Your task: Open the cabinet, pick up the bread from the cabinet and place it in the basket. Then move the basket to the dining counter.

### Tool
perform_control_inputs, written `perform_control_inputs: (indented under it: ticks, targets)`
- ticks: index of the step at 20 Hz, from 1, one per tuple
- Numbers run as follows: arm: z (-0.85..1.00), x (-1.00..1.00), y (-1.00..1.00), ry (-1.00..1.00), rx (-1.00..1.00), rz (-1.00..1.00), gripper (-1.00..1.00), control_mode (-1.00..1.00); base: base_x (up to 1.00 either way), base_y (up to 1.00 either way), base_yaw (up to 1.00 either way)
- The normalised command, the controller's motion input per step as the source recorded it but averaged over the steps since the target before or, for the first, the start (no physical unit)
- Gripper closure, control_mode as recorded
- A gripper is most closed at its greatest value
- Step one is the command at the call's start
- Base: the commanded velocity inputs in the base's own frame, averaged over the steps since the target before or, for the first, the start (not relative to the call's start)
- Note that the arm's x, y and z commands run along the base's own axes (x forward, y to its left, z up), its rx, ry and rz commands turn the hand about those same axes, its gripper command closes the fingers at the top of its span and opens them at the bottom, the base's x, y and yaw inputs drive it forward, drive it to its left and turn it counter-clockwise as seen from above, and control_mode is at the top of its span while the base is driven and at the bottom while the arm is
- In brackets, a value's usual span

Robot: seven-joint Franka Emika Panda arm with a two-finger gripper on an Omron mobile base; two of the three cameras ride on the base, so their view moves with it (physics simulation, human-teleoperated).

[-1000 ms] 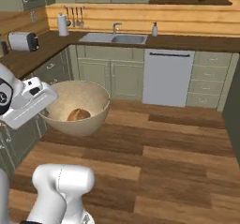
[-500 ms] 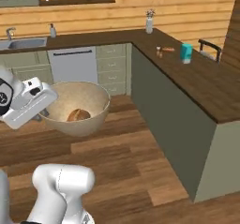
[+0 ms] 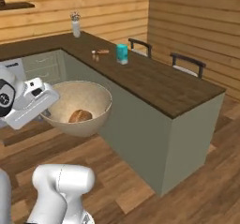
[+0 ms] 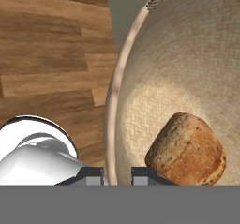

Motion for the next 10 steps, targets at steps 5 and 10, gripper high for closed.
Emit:
perform_control_inputs:
  ticks: [5, 10]
  targets:
    - [0.0, 0.0, 0.0, 0.0, 0.0, 0.0, 1.0, 1.0, 1.0, 0.5, -0.54]
    - [0.0, 0.0, 0.0, 0.0, 0.0, 0.0, 1.0, 1.0, 1.0, 0.42, -0.53]
